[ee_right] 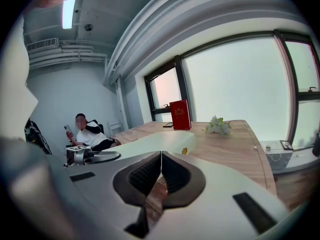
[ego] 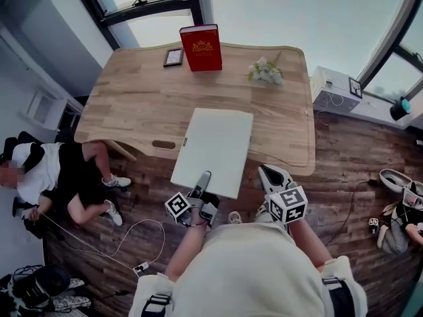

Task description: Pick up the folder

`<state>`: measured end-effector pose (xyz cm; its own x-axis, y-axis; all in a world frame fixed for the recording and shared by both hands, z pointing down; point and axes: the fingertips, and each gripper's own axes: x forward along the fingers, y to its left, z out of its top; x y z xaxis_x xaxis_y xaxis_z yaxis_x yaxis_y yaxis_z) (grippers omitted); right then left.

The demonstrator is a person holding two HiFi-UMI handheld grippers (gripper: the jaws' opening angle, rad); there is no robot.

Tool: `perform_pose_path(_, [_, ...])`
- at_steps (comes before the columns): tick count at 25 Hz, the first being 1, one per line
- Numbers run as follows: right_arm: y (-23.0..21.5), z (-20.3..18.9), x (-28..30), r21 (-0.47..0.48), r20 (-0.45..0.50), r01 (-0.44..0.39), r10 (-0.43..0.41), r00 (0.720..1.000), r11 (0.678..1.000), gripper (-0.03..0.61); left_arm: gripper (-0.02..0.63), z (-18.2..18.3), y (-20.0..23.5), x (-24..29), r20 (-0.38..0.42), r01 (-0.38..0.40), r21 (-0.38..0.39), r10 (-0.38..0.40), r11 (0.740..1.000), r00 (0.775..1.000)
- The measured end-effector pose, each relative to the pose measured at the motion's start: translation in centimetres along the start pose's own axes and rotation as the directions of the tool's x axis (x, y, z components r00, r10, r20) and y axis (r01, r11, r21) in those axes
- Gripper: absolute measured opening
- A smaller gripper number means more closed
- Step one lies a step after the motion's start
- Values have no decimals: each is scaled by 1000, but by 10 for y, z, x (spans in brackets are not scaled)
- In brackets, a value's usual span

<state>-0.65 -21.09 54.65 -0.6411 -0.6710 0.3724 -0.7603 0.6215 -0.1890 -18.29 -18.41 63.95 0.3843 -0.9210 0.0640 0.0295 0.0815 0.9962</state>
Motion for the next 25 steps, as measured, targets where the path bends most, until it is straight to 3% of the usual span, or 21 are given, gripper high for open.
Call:
perform_pose_path(14, [9, -7, -5, 15, 9, -5, 4, 1000, 1000, 20, 285, 5, -40, -40, 37, 37, 2, -37, 999, 999])
perform_pose_path(25, [12, -6, -6, 5, 13, -11, 11, 1000, 1000, 20, 285, 2, -47, -40, 30, 55, 4, -55, 998, 998])
